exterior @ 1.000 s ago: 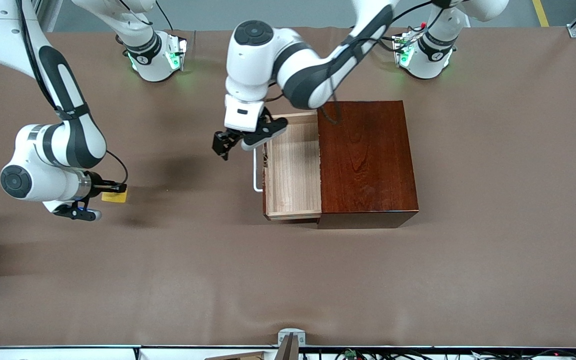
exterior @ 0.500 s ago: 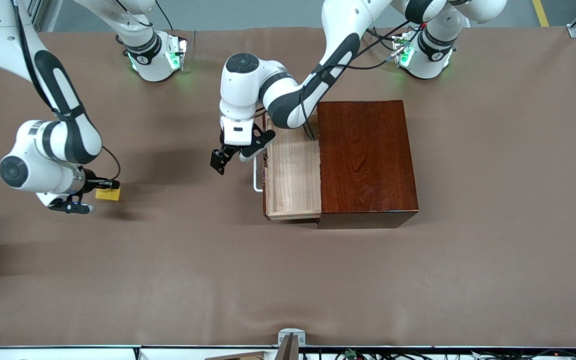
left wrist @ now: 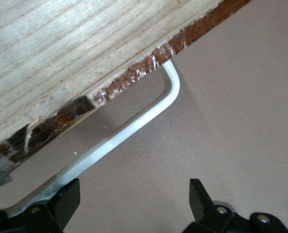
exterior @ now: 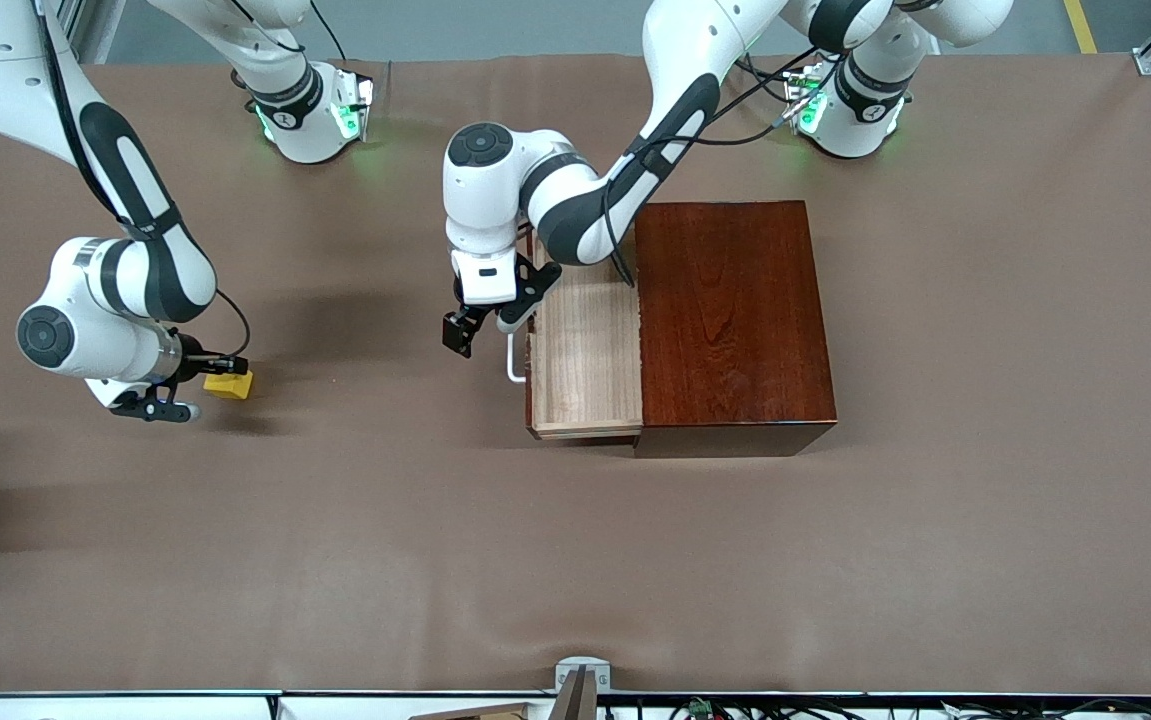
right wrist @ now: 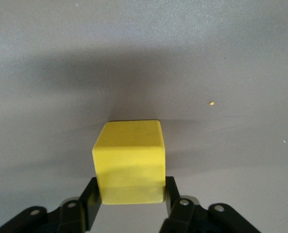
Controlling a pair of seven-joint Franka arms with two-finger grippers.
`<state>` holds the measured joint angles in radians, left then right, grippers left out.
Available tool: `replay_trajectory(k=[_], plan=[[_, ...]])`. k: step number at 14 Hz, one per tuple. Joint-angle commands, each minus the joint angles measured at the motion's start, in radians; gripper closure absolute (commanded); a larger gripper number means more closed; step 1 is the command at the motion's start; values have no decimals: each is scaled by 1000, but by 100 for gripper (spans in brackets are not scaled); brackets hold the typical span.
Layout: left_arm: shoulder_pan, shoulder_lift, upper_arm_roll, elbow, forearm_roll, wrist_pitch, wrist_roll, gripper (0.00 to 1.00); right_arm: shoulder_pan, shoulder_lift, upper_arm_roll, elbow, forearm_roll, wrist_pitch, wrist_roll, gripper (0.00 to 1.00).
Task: Open drawer, take yellow block, close drawer
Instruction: 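Push the drawer shut with the left gripper while the right gripper holds the cube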
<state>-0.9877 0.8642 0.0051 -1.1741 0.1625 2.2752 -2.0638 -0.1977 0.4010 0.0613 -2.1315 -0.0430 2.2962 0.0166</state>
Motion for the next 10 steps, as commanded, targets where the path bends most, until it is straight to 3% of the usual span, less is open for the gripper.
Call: replay_trajectory(k=[1, 6, 10], plan=[[41, -7, 1, 21, 2, -132, 4, 0, -11, -27, 14, -21, -21, -14, 11, 0], [87, -39, 6, 19, -14, -317, 5, 0, 4, -109, 29, 21, -18, -99, 14, 0], [101, -53, 10, 8, -6, -411, -2, 0, 56, -186, 37, 158, -6, -329, 16, 0]])
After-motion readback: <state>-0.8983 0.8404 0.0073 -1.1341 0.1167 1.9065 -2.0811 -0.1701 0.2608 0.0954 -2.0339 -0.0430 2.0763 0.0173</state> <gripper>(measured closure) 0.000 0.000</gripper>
